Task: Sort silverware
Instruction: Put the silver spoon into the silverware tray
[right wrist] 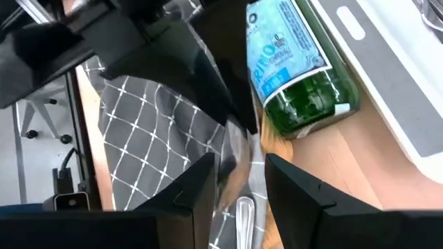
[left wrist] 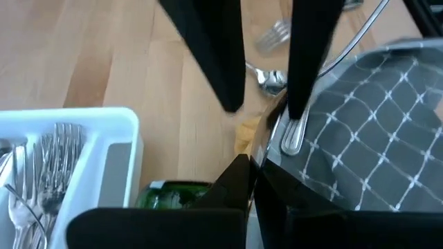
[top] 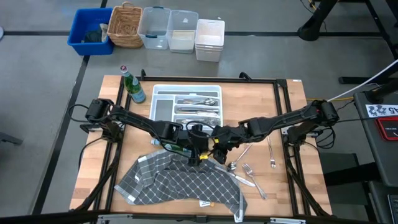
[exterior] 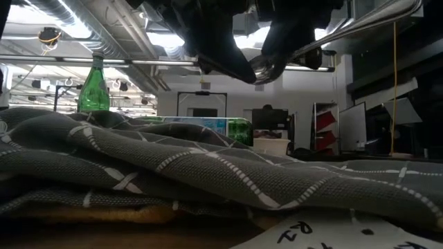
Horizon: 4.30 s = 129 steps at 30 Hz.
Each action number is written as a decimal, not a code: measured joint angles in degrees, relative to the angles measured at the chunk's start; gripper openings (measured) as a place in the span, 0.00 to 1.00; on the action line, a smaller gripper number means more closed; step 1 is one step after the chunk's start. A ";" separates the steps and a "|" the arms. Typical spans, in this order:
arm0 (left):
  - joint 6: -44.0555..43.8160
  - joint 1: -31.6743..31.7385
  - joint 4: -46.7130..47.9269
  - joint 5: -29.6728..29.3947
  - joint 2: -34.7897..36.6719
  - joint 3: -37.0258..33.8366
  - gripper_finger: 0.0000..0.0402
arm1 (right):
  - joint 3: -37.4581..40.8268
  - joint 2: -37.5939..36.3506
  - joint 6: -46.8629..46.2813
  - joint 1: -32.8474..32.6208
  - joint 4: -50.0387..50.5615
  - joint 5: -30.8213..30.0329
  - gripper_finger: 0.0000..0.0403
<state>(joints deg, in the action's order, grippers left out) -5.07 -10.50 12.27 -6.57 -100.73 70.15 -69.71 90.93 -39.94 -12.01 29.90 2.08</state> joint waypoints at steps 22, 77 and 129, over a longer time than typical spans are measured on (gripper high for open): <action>-0.76 -0.04 -2.16 -1.40 0.26 0.00 0.19 | 0.07 1.60 2.99 0.04 -0.46 -1.09 0.05; -24.45 -2.16 -2.56 -23.05 24.33 -2.62 0.35 | 0.00 0.62 29.89 10.19 -69.31 -12.54 0.04; -24.48 -2.09 -2.78 -20.73 24.16 -2.62 0.09 | 0.00 0.62 30.00 10.19 -73.56 -12.58 0.04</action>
<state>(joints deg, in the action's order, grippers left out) -29.55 -12.59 9.49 -27.30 -76.57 67.53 -69.71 91.55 -9.93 -1.83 -43.66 -10.49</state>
